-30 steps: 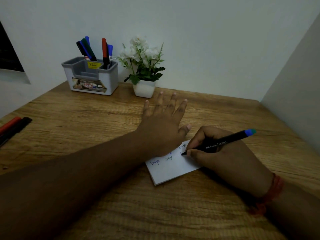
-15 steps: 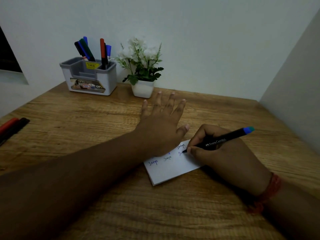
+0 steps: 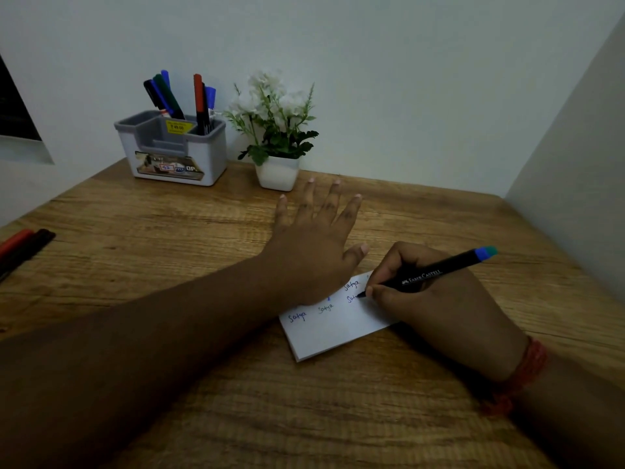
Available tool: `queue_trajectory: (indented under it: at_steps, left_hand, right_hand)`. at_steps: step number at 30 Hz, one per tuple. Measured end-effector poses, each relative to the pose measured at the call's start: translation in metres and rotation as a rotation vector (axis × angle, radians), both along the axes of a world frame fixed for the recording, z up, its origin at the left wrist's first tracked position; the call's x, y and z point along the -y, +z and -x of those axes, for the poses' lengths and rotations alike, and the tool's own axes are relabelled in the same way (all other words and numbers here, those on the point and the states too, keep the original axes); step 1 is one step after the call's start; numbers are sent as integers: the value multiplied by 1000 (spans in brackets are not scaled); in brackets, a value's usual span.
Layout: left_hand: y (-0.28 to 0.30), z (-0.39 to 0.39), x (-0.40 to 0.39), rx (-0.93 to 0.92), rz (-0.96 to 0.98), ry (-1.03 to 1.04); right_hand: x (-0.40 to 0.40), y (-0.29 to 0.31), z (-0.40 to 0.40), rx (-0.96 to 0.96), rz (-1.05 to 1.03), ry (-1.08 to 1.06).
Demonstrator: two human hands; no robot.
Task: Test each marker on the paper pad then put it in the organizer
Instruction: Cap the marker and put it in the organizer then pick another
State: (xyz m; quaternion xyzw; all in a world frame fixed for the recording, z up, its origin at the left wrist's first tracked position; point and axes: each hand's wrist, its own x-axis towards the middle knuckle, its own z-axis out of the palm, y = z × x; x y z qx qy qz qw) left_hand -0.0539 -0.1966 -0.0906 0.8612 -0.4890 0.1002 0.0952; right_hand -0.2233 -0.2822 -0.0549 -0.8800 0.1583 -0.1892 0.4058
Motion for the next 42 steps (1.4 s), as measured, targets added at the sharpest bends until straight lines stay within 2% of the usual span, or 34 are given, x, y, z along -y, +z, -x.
queue_trajectory:
  at_steps: [24,34,38,42]
  left_hand:
    - [2,1,0,-16,-12,0]
    - [3,-5,-3,-31,-17,-66]
    - [4,-11,-3,-48,-15,-83]
    - [10,-16,-5,-113,2,-97]
  right_hand:
    - [2,1,0,-15,-23,-54]
    - [24,8,-5,319,-216,-262]
    - [37,21,-12,384,-167,-265]
    - [53,34,-26,351,-63,-199]
